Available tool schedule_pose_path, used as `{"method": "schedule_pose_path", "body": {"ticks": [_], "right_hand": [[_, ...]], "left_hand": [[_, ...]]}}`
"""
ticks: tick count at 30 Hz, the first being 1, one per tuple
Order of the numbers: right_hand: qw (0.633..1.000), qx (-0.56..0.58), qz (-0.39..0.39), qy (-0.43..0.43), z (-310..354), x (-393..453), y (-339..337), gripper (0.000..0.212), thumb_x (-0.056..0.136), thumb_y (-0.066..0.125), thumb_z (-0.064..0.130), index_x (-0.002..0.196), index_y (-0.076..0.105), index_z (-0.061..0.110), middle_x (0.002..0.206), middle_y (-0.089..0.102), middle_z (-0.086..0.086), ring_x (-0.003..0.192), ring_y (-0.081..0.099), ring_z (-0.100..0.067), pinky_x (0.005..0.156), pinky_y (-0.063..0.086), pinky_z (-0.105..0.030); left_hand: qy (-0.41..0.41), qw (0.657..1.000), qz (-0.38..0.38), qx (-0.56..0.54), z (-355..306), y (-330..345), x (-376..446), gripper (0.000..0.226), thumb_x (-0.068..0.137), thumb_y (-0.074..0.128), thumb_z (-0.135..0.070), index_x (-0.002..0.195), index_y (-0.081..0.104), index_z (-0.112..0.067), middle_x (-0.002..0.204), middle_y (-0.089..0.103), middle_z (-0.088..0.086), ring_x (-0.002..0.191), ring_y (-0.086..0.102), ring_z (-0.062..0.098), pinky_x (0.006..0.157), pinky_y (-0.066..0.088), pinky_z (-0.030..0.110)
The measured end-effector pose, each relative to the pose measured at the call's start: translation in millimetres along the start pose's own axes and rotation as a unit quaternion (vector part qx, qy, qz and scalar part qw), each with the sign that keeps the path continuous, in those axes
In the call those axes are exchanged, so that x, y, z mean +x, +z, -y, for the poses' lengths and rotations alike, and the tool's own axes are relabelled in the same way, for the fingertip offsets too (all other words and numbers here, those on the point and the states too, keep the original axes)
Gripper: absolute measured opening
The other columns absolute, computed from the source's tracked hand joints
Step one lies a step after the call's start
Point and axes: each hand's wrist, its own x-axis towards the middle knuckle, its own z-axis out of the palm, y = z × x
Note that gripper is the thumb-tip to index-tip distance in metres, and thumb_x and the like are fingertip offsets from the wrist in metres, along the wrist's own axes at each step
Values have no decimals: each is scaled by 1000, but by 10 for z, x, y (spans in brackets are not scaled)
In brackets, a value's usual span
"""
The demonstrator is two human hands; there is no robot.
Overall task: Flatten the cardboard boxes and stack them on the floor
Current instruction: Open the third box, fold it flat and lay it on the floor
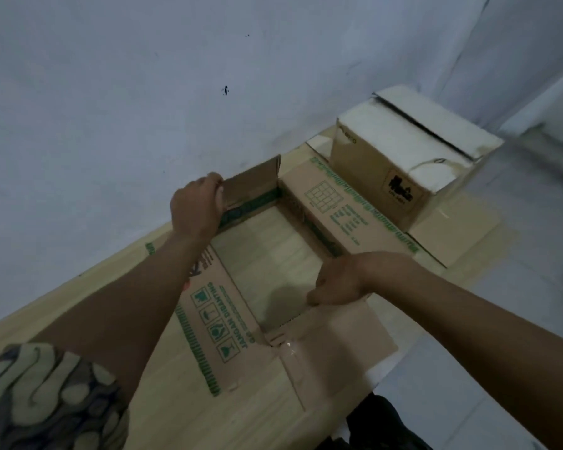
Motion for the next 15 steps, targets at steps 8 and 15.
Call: {"method": "schedule_pose_path", "body": {"ticks": [8, 15], "right_hand": [[998, 59, 36, -6, -114, 194, 539, 90, 84, 39, 83, 157, 24, 33, 163, 22, 3, 148, 26, -26, 115, 28, -46], [951, -38, -295, -85, -202, 663, 1134, 86, 83, 16, 88, 75, 69, 21, 71, 63, 1, 65, 58, -16, 64, 32, -31]], "left_hand": [[-48, 994, 65, 67, 40, 377, 165, 71, 86, 64, -24, 148, 33, -9, 153, 33, 18, 142, 28, 37, 113, 16, 54], [-48, 973, 212, 75, 246, 747, 299, 87, 89, 59, -53, 153, 19, -11, 162, 9, 17, 148, 9, 37, 115, 12, 59]]}}
